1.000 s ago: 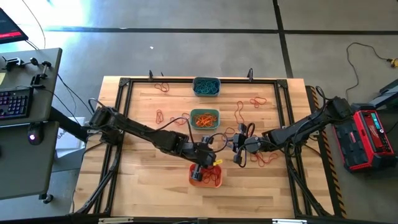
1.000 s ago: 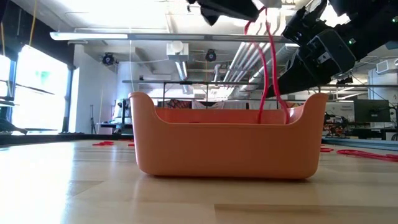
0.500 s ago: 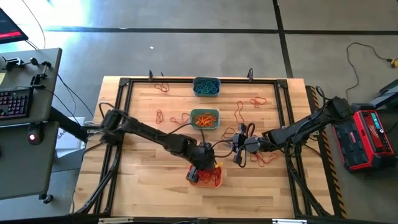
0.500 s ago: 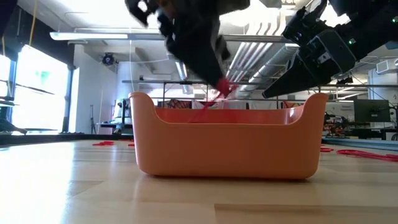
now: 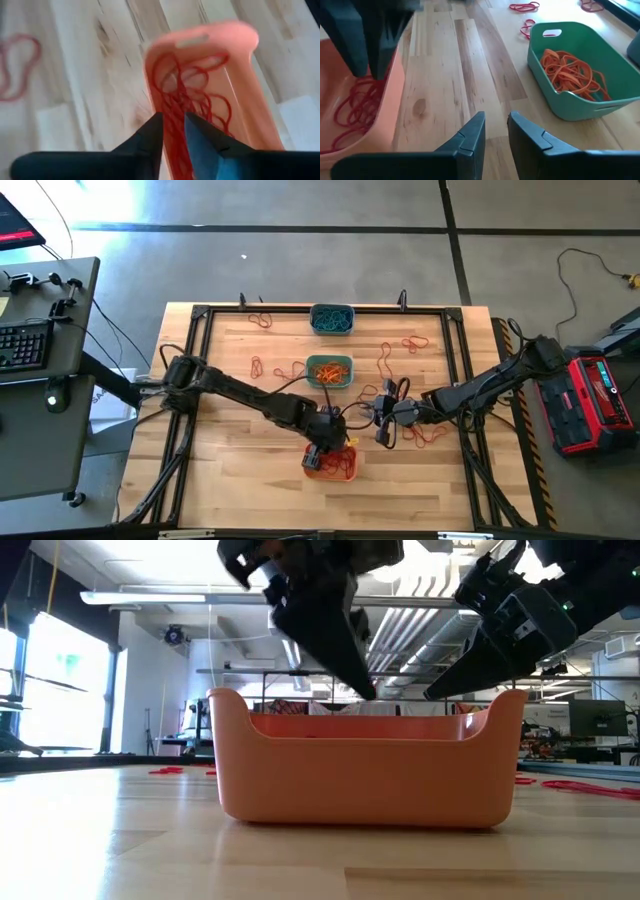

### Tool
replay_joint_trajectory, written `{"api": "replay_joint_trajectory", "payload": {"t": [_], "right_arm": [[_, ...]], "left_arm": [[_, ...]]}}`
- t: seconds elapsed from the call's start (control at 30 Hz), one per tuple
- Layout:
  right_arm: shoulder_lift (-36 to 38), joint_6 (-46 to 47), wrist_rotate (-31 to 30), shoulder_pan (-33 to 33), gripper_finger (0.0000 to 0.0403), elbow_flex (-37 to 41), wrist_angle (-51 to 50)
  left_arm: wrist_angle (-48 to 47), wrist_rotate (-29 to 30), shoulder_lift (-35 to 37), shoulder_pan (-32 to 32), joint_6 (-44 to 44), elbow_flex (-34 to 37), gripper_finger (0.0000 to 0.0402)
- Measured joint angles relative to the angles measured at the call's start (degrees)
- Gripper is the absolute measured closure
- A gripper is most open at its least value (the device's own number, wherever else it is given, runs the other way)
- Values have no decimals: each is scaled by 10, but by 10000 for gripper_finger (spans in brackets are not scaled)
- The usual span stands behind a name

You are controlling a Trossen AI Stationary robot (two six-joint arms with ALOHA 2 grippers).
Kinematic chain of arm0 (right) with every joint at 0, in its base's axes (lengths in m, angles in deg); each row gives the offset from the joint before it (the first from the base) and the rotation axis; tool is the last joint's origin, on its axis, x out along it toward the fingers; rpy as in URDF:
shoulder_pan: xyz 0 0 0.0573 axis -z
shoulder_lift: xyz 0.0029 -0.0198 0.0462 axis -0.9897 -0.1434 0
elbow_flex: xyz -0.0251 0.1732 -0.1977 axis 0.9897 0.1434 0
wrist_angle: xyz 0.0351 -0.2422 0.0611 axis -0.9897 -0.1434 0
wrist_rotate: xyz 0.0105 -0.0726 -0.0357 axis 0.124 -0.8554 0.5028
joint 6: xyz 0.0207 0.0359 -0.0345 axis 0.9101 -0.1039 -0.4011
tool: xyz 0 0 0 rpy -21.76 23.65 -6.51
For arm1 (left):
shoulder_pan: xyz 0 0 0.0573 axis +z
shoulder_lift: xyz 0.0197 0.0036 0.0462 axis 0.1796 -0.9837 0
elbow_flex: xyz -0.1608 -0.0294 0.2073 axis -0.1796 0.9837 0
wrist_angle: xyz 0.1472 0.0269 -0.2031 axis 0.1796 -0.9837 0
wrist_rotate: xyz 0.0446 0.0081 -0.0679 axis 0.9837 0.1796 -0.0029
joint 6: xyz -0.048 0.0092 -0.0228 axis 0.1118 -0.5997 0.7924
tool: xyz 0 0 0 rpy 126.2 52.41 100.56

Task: Sort rubber bands into baskets
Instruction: Put the red rubber band into the orange bin

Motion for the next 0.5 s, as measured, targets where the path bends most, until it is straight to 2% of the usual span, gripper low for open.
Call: {"api": "replay_joint_trajectory", "payload": {"t": [0.27, 0.5], "right_arm": [[0, 9, -22, 2, 310, 0, -1], [0, 46, -81, 43, 265, 0, -9]], "left_arm": [[43, 73, 22, -25, -25, 2, 292], [181, 36, 28, -18, -2, 82, 290]]}}
